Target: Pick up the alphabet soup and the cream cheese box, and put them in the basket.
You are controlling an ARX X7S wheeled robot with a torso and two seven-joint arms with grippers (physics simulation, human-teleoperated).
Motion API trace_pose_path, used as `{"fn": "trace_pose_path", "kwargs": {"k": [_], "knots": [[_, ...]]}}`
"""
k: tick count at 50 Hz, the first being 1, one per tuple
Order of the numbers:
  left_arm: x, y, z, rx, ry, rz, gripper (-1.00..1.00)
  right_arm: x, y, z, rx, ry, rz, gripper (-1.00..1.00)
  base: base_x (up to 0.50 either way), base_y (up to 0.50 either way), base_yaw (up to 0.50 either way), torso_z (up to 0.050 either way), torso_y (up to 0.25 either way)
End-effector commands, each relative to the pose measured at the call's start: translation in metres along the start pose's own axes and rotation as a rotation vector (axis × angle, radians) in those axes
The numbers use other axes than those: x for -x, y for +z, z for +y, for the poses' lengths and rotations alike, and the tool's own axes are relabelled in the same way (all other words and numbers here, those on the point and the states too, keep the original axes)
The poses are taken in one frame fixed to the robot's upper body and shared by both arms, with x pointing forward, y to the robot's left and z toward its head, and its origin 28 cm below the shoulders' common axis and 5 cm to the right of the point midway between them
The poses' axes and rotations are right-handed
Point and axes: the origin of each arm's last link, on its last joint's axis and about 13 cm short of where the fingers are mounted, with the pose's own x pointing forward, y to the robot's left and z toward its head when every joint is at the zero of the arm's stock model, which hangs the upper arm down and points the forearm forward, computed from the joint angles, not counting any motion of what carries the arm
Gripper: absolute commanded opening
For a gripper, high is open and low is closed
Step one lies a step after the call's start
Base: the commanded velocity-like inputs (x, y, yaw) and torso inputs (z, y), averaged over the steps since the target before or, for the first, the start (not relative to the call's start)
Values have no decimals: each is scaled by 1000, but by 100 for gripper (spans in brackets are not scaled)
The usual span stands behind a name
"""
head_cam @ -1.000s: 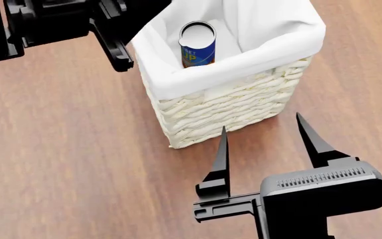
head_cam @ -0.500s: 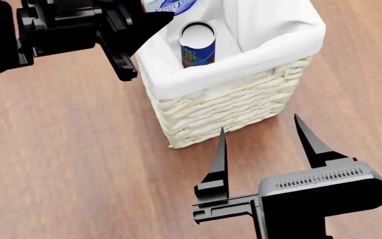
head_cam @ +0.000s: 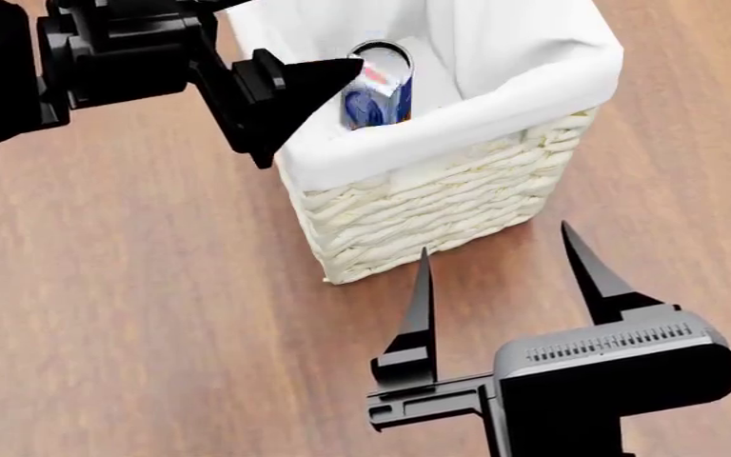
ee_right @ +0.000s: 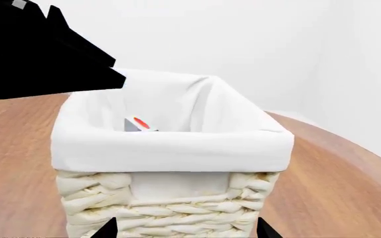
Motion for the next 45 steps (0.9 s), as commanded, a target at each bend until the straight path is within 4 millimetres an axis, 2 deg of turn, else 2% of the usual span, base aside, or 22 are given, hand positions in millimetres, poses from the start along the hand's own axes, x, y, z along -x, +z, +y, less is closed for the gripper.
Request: {"fn": "trace_pose_path", "kwargs": {"k": [1,17,21,22,24,26,31,35,39,40,45], "knots": [[1,2,0,14,3,-17,100,0,-2,1,0,3,2,100,0,0,0,0,0],[2,0,0,18,14,-14,100,1,-2,1,0,6,7,100,0,0,0,0,0],[3,-1,-3,-15,72,-51,100,2,-3,2,-3,9,9,100,0,0,0,0,0],[1,-9,-7,-99,158,-21,100,0,-2,2,-2,8,10,100,0,0,0,0,0],[2,-13,-14,-57,147,-66,100,0,-3,2,0,5,10,100,0,0,0,0,0],[1,-23,-20,-173,265,-63,100,0,-7,3,2,6,14,100,0,0,0,0,0],[3,-37,-45,-228,465,-152,100,-1,-7,4,1,10,13,100,0,0,0,0,0],[10,-37,-61,-221,517,-244,100,-2,-7,4,3,9,16,100,0,0,0,0,0],[23,-36,-87,-275,564,-306,100,-3,-8,4,2,9,15,100,0,0,0,0,0],[29,-35,-98,-265,561,-333,100,-4,-3,2,1,8,10,100,0,0,0,0,0],[41,-35,-118,-277,626,-393,100,-4,2,4,0,11,-9,100,0,0,0,0,0]]}}
